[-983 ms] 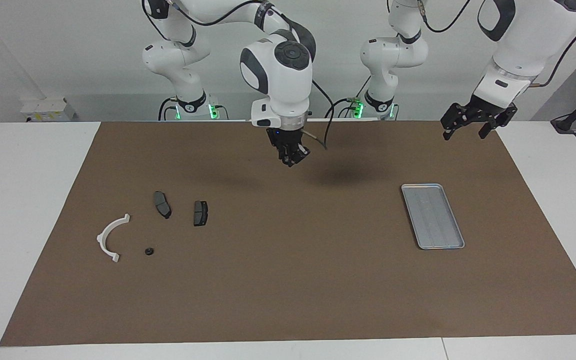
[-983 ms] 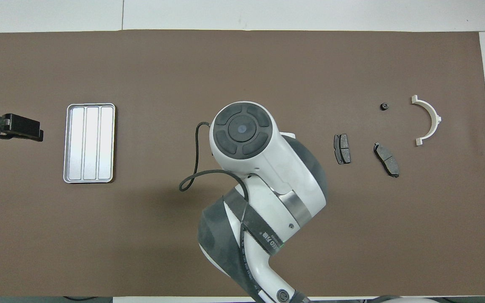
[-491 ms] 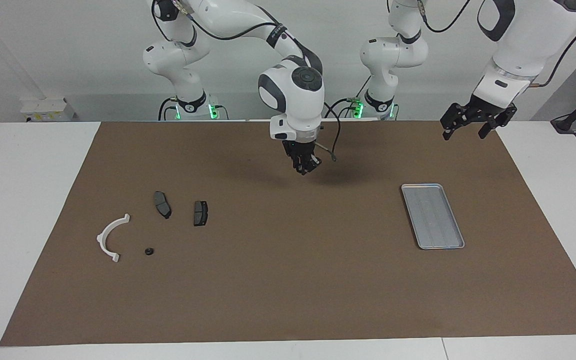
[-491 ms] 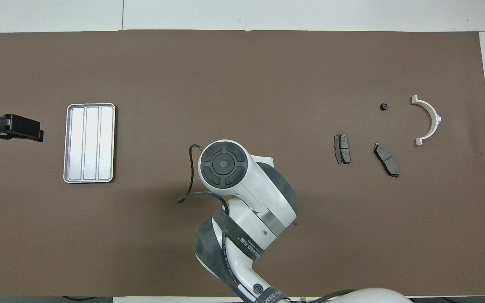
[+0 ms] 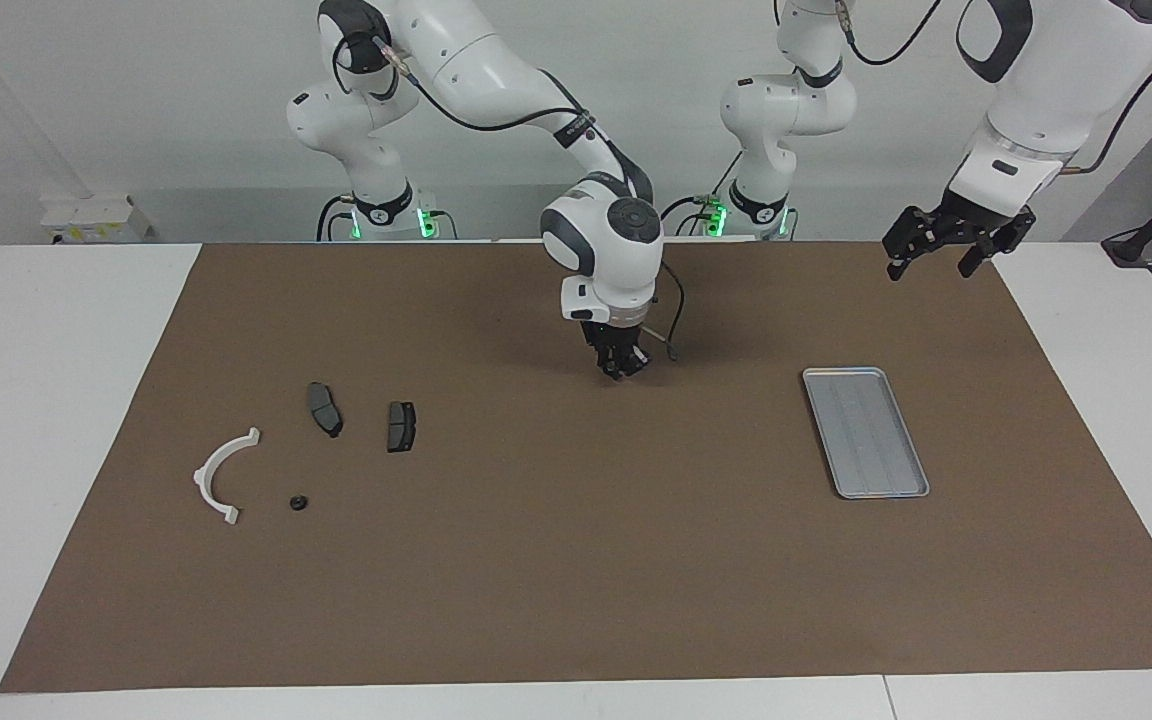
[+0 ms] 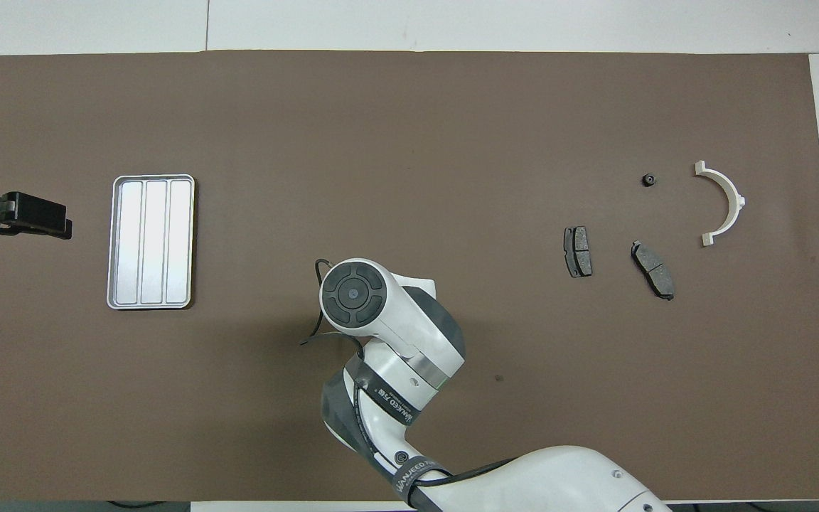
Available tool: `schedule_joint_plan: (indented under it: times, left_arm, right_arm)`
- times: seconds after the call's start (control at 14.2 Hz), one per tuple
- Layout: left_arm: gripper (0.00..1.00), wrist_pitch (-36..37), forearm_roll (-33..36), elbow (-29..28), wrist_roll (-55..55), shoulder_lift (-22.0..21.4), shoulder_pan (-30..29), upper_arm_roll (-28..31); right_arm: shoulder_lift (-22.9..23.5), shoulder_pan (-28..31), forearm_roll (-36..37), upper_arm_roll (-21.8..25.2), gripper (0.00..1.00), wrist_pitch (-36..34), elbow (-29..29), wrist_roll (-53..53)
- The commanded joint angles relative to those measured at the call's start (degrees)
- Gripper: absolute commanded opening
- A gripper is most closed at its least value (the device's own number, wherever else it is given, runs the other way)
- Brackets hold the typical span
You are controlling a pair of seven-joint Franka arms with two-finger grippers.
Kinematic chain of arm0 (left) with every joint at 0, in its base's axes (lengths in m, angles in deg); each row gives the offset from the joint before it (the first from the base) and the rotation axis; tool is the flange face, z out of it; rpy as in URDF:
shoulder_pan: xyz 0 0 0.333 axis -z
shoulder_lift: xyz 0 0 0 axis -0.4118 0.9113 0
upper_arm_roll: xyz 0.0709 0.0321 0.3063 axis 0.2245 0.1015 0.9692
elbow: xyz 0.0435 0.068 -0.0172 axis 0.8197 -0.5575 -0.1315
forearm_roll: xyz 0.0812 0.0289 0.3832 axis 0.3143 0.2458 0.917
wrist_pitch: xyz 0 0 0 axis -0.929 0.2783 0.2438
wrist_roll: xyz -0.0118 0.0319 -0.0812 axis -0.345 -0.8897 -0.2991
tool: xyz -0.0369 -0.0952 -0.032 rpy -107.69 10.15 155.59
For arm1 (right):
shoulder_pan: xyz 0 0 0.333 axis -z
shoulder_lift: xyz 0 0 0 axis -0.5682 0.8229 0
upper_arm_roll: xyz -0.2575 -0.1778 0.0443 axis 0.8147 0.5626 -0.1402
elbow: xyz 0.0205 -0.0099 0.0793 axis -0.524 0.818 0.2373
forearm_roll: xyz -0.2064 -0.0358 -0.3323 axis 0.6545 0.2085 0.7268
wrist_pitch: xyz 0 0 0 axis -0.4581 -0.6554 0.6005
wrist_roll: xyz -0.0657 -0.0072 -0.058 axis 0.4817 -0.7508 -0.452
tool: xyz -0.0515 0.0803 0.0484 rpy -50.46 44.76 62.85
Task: Pick bearing gear from pile to tray
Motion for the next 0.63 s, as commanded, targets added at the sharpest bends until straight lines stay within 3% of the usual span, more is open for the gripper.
schedule_joint_plan:
  times: [0.0,0.35,0.56]
  left_arm:
    - [1.00,-1.7,-0.7,-2.5,0.7,-1.6,0.7,0.4]
    - [1.00,-1.4,-0.7,-3.2,-0.1,-2.0,0.7,0.4]
    - [1.00,-2.1,-0.7,-3.7,5.8,-2.2,0.8,0.4]
  right_arm:
    - [0.1,-0.2,1.3,0.1,0.00,1.7,0.1,-1.5]
    - [-0.4,0.0,1.3,0.1,0.00,6.5,4.0,-1.5]
    - [-0.4,0.0,1.3,0.1,0.00,6.2,3.9,-1.5]
